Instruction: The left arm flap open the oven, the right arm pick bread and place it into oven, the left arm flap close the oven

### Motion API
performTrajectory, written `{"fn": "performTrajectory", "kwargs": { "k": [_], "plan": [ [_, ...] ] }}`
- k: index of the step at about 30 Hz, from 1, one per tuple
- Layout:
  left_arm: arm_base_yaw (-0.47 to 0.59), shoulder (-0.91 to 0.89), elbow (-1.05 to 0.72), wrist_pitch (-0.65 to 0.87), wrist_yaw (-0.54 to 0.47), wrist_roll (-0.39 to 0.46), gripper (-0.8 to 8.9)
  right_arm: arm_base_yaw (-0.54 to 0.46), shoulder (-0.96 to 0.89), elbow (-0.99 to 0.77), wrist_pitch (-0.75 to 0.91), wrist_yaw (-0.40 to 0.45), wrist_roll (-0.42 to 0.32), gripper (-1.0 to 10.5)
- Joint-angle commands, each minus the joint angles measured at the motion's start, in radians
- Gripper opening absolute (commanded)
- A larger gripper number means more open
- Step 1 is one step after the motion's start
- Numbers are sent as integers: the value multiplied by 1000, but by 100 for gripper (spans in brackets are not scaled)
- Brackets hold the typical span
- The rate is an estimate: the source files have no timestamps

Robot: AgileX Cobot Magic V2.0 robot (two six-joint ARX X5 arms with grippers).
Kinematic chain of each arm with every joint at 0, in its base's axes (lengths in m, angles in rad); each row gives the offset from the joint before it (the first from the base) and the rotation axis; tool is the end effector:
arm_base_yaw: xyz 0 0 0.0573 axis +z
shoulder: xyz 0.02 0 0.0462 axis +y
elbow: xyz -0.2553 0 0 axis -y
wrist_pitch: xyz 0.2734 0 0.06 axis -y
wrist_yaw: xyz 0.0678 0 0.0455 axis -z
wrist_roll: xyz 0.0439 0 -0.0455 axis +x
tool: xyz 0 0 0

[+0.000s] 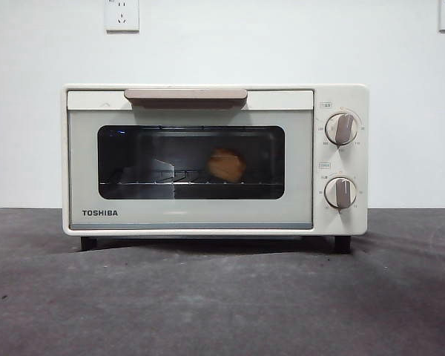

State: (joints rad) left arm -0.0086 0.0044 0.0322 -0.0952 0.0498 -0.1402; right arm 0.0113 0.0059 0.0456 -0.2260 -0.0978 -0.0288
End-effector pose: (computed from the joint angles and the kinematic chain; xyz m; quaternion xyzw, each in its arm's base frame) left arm 0.1477 -0.0035 0.1647 -0.0707 0.0356 -0.0267 0.9965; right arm 0.1450 0.0059 0.1552 -0.0103 0.0921 0.0556 0.9941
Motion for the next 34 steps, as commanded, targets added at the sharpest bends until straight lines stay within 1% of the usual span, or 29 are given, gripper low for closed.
{"fn": "performTrajectory", "kwargs": {
  "k": [1, 34],
  "plan": [
    [2, -1, -20, 13, -4, 13, 16, 0, -2, -22, 16, 1, -3, 10],
    [2, -1, -20, 13, -4, 13, 16, 0, -2, -24, 25, 0, -4, 10]
  ]
}}
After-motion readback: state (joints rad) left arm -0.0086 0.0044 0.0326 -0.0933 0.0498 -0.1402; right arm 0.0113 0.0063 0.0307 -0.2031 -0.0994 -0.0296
